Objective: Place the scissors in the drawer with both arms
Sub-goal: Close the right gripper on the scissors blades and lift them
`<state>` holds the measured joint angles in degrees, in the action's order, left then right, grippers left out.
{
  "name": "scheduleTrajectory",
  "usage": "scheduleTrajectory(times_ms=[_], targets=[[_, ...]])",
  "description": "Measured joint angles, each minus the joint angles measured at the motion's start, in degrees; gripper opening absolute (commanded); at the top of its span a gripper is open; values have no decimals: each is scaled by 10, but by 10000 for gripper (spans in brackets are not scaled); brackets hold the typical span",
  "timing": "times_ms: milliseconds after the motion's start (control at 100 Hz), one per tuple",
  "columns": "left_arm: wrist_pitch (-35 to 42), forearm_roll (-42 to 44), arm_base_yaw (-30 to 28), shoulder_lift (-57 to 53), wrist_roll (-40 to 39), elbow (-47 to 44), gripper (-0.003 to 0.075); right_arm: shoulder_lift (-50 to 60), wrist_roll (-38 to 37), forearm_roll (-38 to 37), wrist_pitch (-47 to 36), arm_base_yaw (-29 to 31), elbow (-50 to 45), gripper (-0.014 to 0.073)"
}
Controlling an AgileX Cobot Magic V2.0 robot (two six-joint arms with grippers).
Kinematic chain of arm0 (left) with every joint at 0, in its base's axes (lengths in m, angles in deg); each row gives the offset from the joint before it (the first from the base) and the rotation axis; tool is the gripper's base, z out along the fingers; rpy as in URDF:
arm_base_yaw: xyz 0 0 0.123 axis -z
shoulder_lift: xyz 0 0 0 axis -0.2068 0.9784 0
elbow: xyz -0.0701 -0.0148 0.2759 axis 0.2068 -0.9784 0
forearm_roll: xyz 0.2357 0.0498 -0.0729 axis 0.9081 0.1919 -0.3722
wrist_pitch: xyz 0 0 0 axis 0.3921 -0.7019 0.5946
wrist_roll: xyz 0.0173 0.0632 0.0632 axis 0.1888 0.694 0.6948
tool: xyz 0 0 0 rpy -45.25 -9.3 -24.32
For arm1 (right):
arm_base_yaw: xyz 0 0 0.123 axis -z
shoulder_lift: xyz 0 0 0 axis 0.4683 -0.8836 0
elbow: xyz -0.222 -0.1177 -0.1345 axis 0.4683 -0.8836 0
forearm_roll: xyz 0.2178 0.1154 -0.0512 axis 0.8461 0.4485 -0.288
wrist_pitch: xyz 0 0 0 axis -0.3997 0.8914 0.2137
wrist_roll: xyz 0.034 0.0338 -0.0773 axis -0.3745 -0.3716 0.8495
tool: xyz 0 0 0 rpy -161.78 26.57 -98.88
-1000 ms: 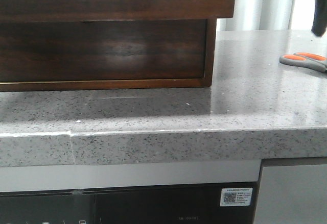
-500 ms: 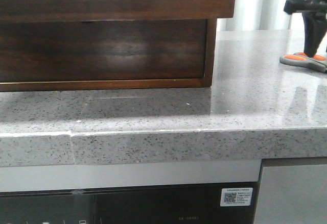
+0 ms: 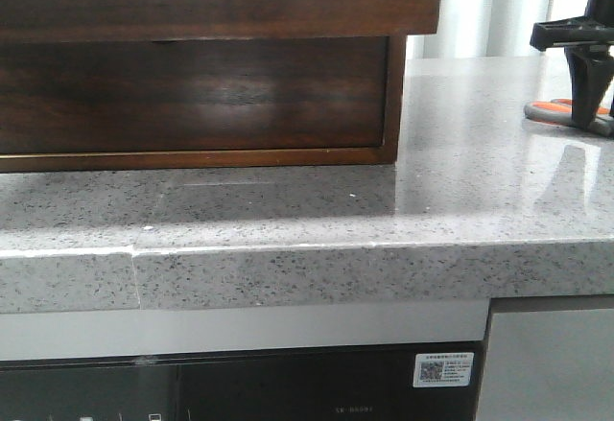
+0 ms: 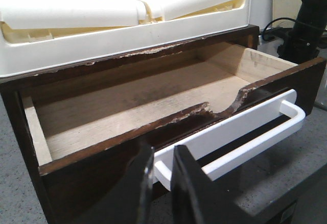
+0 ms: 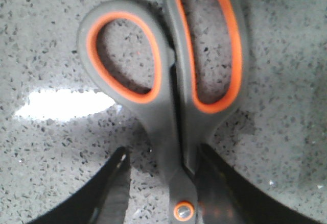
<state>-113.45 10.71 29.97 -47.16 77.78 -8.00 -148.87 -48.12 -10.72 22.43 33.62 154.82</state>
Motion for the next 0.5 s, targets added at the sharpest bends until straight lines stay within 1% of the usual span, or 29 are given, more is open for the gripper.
scheduleTrajectory(times_ms=[260, 430, 500], targets=[[0, 0, 0, 0, 0, 0, 43, -7, 0, -5, -2, 6, 6, 253], [0, 0, 0, 0, 0, 0, 43, -8, 0, 0, -7, 7, 8, 359], [0, 0, 0, 0, 0, 0, 43, -11, 0, -1, -11, 7, 8, 368]])
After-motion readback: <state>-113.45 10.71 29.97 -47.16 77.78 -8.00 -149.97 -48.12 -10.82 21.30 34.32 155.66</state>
